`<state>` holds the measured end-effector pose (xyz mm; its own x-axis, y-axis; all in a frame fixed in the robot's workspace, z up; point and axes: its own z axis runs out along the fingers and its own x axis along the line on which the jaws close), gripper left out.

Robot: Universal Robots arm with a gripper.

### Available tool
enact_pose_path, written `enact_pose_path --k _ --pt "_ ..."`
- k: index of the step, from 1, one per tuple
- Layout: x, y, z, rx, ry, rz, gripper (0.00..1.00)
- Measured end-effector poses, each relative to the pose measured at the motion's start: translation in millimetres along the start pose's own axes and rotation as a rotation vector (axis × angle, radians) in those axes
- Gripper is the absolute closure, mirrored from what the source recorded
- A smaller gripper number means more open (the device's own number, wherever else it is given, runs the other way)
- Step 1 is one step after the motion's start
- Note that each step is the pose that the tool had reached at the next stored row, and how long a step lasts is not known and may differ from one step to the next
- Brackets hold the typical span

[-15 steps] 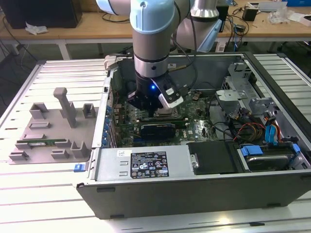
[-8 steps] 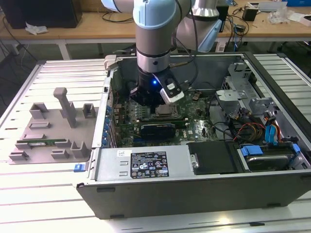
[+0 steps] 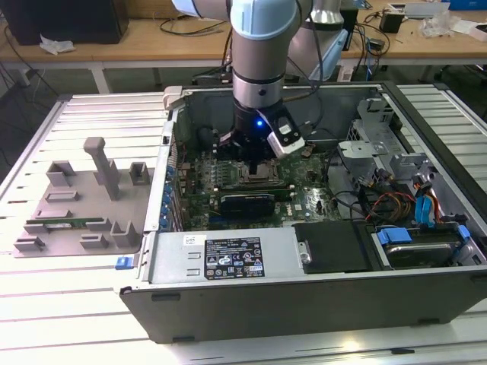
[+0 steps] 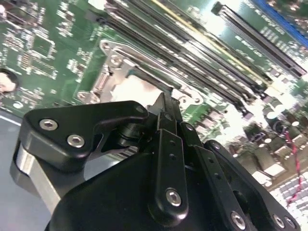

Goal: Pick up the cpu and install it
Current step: 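Install the second cpu locking lever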

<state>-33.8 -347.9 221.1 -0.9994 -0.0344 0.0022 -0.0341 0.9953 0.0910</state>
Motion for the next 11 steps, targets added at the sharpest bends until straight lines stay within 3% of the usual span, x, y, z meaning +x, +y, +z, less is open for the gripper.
enact_pose_path --k 3,6,9,11 --pt "-6.5 6.0 0.6 0.0096 0.0002 0.002 0.89" --pt "-8.3 14.6 1.4 0.0167 0.0005 0.002 0.89" --pt "-8.6 17.9 0.3 0.0176 0.0005 0.002 0.89" --pt "-9.9 18.1 0.3 0.0231 0.0005 0.002 0.89"
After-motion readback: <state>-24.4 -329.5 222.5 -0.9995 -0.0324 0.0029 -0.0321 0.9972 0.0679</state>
